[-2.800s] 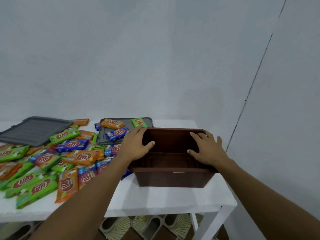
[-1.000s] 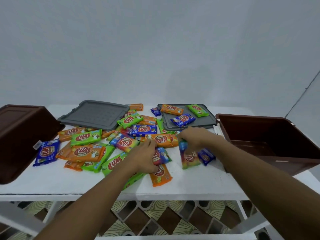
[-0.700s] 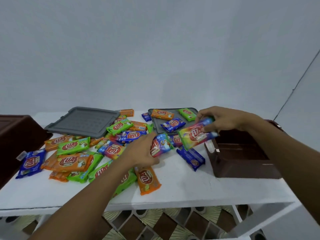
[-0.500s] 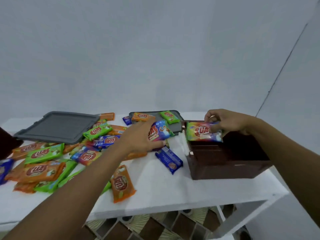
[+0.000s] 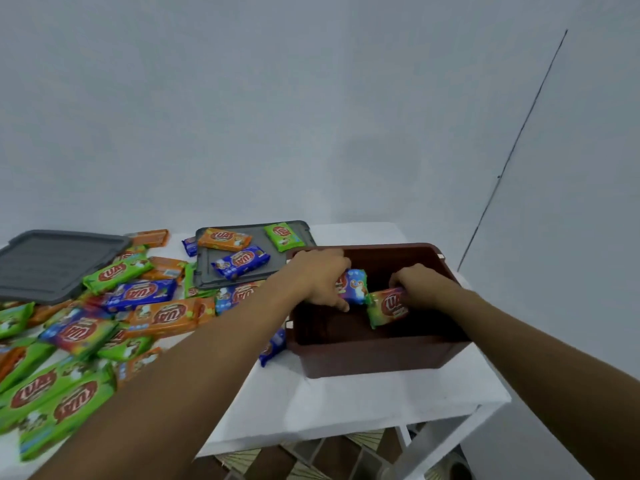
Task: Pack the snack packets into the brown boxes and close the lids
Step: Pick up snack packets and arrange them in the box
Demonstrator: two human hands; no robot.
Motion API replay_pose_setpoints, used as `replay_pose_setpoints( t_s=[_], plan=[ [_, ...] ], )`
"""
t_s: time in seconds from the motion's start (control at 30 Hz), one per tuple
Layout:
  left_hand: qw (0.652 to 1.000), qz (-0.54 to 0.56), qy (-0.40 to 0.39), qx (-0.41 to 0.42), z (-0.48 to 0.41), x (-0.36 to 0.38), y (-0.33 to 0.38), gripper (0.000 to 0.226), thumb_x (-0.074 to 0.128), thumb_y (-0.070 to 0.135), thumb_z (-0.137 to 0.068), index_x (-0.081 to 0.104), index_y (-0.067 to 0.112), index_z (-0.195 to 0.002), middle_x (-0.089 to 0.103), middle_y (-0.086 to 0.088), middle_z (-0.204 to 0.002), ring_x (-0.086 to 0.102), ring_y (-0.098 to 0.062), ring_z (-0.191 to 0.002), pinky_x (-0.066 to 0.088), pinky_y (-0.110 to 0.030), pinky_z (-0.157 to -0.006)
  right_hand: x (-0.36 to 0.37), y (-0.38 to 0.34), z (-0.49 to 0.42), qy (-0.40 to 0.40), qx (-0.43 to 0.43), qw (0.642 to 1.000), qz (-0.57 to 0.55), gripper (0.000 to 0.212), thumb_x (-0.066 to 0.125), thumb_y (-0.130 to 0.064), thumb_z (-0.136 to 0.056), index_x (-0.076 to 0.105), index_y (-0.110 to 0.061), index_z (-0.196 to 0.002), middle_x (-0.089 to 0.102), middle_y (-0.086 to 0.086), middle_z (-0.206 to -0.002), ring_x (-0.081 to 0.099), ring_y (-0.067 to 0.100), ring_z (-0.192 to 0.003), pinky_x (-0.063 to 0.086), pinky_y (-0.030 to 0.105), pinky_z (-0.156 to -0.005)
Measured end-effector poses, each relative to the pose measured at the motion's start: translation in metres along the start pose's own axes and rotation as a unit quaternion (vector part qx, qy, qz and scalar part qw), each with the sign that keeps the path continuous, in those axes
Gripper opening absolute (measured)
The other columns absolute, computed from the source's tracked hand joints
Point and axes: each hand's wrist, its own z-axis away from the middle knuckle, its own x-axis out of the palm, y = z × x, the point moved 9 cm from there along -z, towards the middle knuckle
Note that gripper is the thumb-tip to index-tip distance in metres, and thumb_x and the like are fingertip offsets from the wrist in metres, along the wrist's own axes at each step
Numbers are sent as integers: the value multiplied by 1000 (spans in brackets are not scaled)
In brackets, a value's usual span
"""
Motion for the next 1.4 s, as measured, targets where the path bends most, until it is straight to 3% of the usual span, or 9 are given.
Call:
replay_pose_setpoints(
  t_s=[0.1, 0.23, 0.33, 0.5, 0.73, 1.07, 1.3, 1.4],
  plan=[
    [996, -57, -73, -15, -9, 25, 2, 78, 74, 63, -68, 51, 19, -129, 52, -4, -128, 56, -29, -113, 45, -41, -81, -2, -18, 1, 44, -84, 986, 138, 39, 59, -27, -86, 56, -25, -125, 53, 4, -122, 49, 25, -114, 42, 38, -83],
    [986, -94, -139, -15, -13, 49, 5, 77, 77, 55, -71, 51, 18, -132, 53, -6, -131, 56, -28, -114, 47, -42, -86, 13, -20, 0, -41, -128, 982, 133, 62, 73, -43, -79, 50, -24, -134, 54, 3, -127, 52, 22, -114, 46, 36, -83],
    [979, -149, -137, 2, -12, 54, 6, 71, 78, 45, -74, 50, 18, -134, 53, -5, -132, 56, -29, -115, 48, -44, -87, 21, -20, -3, -48, -128, 982, 133, 72, 77, -45, -75, 45, -22, -135, 52, 5, -129, 54, 24, -113, 46, 38, -87],
    [984, -96, -150, 22, -21, 63, 17, 83, 78, 47, -73, 39, 20, -142, 49, -6, -135, 55, -31, -118, 48, -45, -88, 22, -20, -8, -40, -118, 987, 98, 71, 77, -44, -74, 45, -20, -132, 52, 5, -129, 54, 24, -113, 48, 39, -90],
    [986, -33, -159, -22, -24, 69, 8, 75, 75, 32, -82, 36, 17, -144, 45, -8, -139, 51, -31, -120, 47, -42, -92, 14, -13, -10, 1, -82, 993, 81, 58, 73, -43, -79, 51, -17, -125, 55, 9, -124, 55, 31, -111, 49, 42, -86],
    [988, -71, -132, -28, -12, 62, 14, 45, 66, 23, -88, 53, 12, -130, 52, -10, -132, 56, -31, -114, 51, -45, -89, 23, -17, 2, -10, -91, 992, 89, 65, 74, -42, -79, 49, -15, -132, 51, 7, -130, 54, 26, -113, 49, 38, -88],
    [983, -57, -170, -27, 11, 55, 20, 47, 66, 36, -89, 53, 14, -128, 54, -10, -125, 55, -29, -111, 47, -41, -88, 30, -24, 12, -60, -83, 991, 84, 66, 75, -43, -78, 49, -15, -131, 52, 7, -129, 53, 25, -114, 49, 38, -94],
    [983, -87, -161, -16, 20, 42, 11, 47, 59, 47, -90, 55, 14, -124, 57, -8, -120, 57, -28, -108, 43, -41, -90, 15, -26, 10, -84, -60, 994, 34, 54, 71, -35, -83, 51, -23, -132, 53, 4, -129, 54, 24, -113, 49, 39, -94]
  ],
)
